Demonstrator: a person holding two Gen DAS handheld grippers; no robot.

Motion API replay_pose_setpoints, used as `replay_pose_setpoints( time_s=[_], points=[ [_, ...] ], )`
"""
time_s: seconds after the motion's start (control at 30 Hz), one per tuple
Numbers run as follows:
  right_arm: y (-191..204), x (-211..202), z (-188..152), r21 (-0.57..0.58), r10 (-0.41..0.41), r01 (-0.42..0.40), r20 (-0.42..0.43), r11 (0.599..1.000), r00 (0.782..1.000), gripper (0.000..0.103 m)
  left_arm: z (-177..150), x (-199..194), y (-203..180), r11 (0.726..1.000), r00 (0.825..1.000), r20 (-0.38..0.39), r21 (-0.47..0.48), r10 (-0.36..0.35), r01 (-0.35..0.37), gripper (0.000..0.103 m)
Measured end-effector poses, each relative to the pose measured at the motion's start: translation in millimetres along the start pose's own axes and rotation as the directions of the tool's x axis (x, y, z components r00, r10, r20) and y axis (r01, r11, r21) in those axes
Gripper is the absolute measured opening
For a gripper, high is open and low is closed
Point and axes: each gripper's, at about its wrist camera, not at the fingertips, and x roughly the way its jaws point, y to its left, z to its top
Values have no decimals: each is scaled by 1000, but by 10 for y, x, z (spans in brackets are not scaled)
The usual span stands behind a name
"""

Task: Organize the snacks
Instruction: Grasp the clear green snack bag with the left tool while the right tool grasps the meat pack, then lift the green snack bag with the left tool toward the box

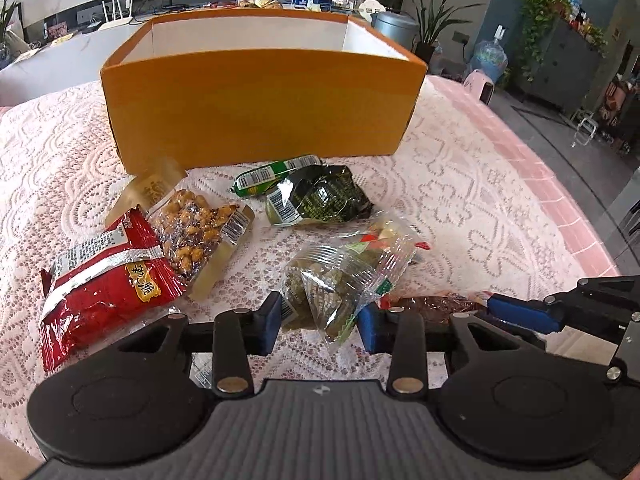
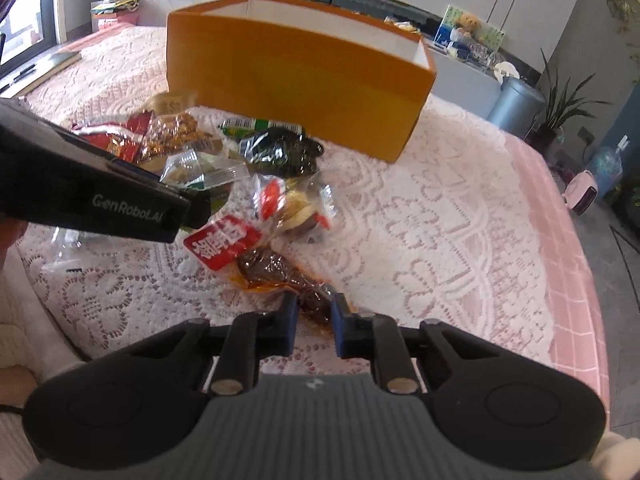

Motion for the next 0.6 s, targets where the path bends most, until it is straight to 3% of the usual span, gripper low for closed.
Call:
replay_pose_setpoints(
  time_s=[0.03, 0.17, 0.6],
  points=[
    [-4, -35, 10, 1, -4, 4, 5, 1000, 1000, 0, -2, -21, 2, 1000, 1000, -1, -5, -8, 8, 44],
    [-34, -164, 43, 40, 45, -46, 13, 998, 999, 0, -18, -107, 2, 1000, 1000, 4, -16, -10, 10, 43],
    [-167, -445, 98, 117, 76, -83, 61, 990, 995, 0, -42, -405, 75, 998, 1000, 7, -56, -19, 19, 43]
  ],
)
